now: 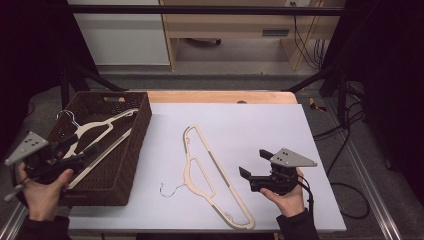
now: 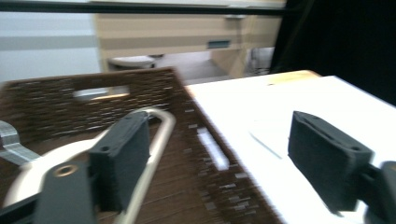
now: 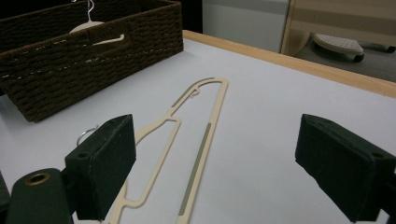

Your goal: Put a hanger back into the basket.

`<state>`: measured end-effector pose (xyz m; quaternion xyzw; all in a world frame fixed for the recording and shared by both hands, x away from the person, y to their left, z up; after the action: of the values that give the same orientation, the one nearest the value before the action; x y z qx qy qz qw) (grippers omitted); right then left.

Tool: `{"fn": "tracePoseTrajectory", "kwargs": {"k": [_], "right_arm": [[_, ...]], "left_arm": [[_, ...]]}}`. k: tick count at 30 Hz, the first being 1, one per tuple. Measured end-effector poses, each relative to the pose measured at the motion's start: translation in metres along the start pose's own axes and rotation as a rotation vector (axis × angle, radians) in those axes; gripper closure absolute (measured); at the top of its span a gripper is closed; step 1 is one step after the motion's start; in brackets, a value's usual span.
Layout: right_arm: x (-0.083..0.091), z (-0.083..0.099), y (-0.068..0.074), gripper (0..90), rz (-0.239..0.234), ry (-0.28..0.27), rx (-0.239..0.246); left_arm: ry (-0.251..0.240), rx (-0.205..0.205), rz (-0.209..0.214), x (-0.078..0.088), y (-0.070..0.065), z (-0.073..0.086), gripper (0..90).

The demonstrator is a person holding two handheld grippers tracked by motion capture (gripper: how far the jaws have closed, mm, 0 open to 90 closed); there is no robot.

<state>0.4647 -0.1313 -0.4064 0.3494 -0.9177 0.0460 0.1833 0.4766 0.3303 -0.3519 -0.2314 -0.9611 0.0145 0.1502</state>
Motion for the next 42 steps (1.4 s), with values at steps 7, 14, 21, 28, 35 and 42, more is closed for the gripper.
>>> {"fn": "tracePoseTrajectory", "kwargs": {"k": [7,14,21,28,35,42], "right_arm": [[-0.006,0.003,0.006,13.1,-0.015,0.016,0.002],[-0.015,0.012,0.012,14.2,-0.021,0.055,0.0],[-0.028,0.027,0.028,15.6,-0.06,0.119,0.021],[-0.042,0.053,0.048,16.9,-0.101,0.227,0.044],[-0.053,0.075,0.061,22.3,-0.123,0.322,0.046],[-0.059,0.103,0.074,37.6,-0.136,0.447,0.068]], "left_arm": [[0.011,-0.069,0.109,-0.024,-0.061,0.013,11.9],[0.052,-0.117,0.217,-0.044,-0.1,0.041,10.7],[0.127,-0.149,0.274,-0.062,-0.127,0.074,10.7],[0.17,-0.209,0.284,-0.072,-0.14,0.094,11.6],[0.186,-0.208,0.309,-0.071,-0.15,0.1,12.7],[0.234,-0.193,0.333,-0.076,-0.154,0.116,13.3]]}}
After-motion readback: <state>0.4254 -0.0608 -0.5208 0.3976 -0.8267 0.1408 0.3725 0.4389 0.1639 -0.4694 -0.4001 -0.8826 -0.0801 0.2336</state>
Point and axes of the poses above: each handheld gripper's, and its own axes: x roughly backward along the jaws, z roughly out of its underside, y roughly to its left, the point moved 8 cm from there along -x, roughly forward along the jaws, and after that the axes turned 1 degree about x, right-handed, at the moved point
